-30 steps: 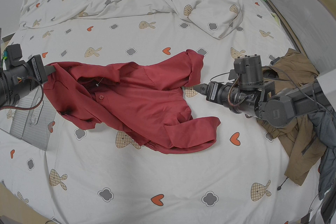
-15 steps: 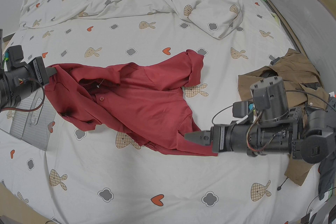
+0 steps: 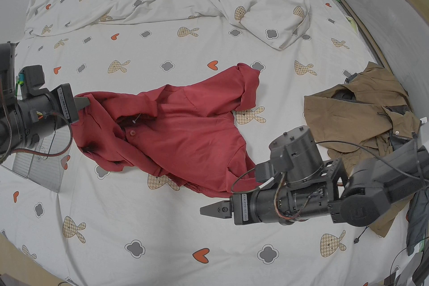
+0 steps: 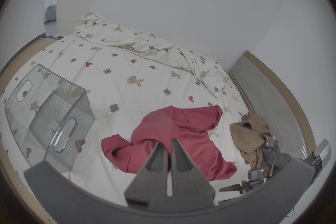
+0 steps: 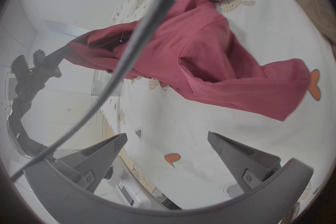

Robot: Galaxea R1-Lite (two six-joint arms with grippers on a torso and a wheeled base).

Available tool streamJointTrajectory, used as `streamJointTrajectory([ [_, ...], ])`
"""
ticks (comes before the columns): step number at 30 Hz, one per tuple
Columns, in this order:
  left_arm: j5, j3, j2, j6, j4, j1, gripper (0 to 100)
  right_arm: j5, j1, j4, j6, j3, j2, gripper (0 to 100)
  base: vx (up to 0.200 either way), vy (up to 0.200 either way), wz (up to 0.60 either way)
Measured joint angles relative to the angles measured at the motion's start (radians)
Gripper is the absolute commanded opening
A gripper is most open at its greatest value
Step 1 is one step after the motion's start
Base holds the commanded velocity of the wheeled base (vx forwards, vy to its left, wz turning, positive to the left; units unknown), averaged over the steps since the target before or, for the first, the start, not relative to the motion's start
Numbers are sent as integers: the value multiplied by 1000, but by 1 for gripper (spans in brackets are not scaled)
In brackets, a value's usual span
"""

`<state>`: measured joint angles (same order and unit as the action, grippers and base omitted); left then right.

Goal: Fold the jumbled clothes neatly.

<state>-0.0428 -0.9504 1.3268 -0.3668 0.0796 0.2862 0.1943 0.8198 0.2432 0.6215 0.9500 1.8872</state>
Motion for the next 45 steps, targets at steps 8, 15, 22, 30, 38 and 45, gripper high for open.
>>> streamJointTrajectory([
  [8,0,17,32,-2,3,47,0,-43,-10,-11,48,116,121,100,0,0,0],
  [15,0,18,39,-3,3,52,0,-60,-9,-54,66,151,177,100,0,0,0],
  [22,0,18,40,-2,3,52,0,-58,-60,-49,66,157,203,100,0,0,0],
  [30,-1,19,41,-1,3,51,0,-58,-153,-47,60,201,209,100,0,0,0],
  [38,-1,19,43,-1,3,52,0,-76,-174,-47,57,211,188,0,0,0,0],
  [45,-1,19,43,-1,3,51,0,-145,-163,-47,56,203,179,0,0,0,0],
])
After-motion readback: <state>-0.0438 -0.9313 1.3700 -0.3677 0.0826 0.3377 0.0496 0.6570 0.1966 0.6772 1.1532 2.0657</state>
